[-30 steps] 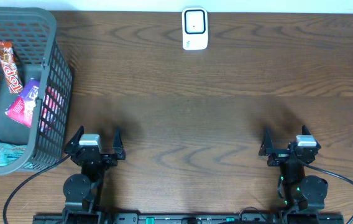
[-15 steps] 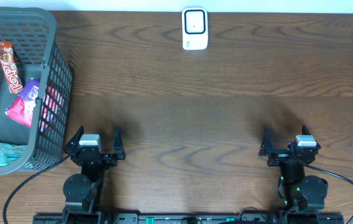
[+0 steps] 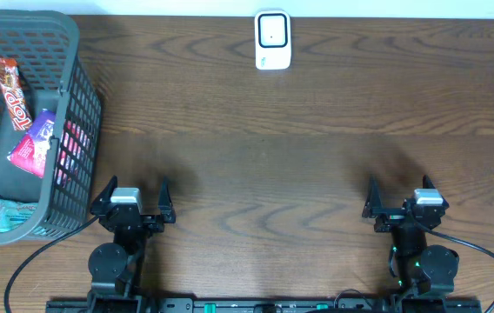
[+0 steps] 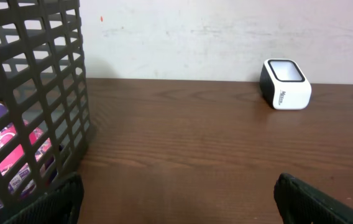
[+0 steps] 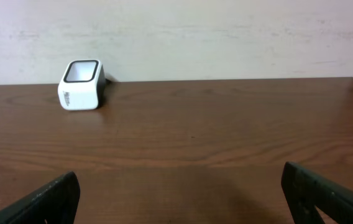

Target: Scan the item barcode

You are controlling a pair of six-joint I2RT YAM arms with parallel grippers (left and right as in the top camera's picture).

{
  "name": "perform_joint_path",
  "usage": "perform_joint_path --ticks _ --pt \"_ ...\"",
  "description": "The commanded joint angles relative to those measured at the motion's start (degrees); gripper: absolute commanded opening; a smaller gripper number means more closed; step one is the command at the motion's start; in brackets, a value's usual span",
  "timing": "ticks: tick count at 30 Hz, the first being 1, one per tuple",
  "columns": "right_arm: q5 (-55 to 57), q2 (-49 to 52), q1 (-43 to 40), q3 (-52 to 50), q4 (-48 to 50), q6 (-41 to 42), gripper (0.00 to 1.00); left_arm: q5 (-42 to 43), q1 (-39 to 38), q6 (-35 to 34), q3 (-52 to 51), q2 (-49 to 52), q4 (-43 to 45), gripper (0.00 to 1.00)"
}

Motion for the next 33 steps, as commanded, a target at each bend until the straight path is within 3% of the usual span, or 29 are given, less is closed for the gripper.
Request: perform_joint_path --ticks 1,8,12,15,18,21,24,27,30,33 --pt "0.70 -0.20 0.39 -0.26 0.00 -0.63 0.99 -0.57 0.39 0.52 -1.01 -0.24 -2.27 0.98" --pt "0.70 0.07 0.39 -0.26 0.00 -0.63 0.99 -0.22 0.39 0.48 -1.01 -0.24 -1.27 0.98" --pt "0.70 0.09 0.39 -0.26 -0.02 -0.63 0.99 16.46 0.35 -2.73 -1.01 -0.24 4.92 0.98" --pt "0.70 0.09 0.39 -0.26 -0.02 -0.63 0.99 31.32 0.35 -2.73 -1.01 -0.24 16.26 0.98" --pt "0.70 0.09 0.39 -0.26 -0.02 -0.61 0.99 34.18 0.35 -6.91 -0.24 -0.24 27.45 0.98" --pt "0.70 0.09 0.39 -0.26 -0.02 -0.63 0.99 33.66 0.35 -7.45 3.30 -0.20 30.58 0.97" --pt "0.70 0.09 0.39 -0.26 0.00 -0.63 0.99 26.91 0.42 -7.45 10.38 1.42 26.01 0.98" --pt "0.70 0.09 0.39 -0.26 -0.02 -0.63 0.99 20.74 0.98 -6.49 22.80 7.34 12.02 0.98" --pt "0.70 0.09 0.39 -0.26 -0.02 -0.63 0.99 26.82 1.14 -0.35 35.47 16.46 0.59 0.98" --pt "0.70 0.07 0.39 -0.26 0.00 -0.63 0.99 32.72 1.16 -0.33 41.72 23.04 -0.48 0.98"
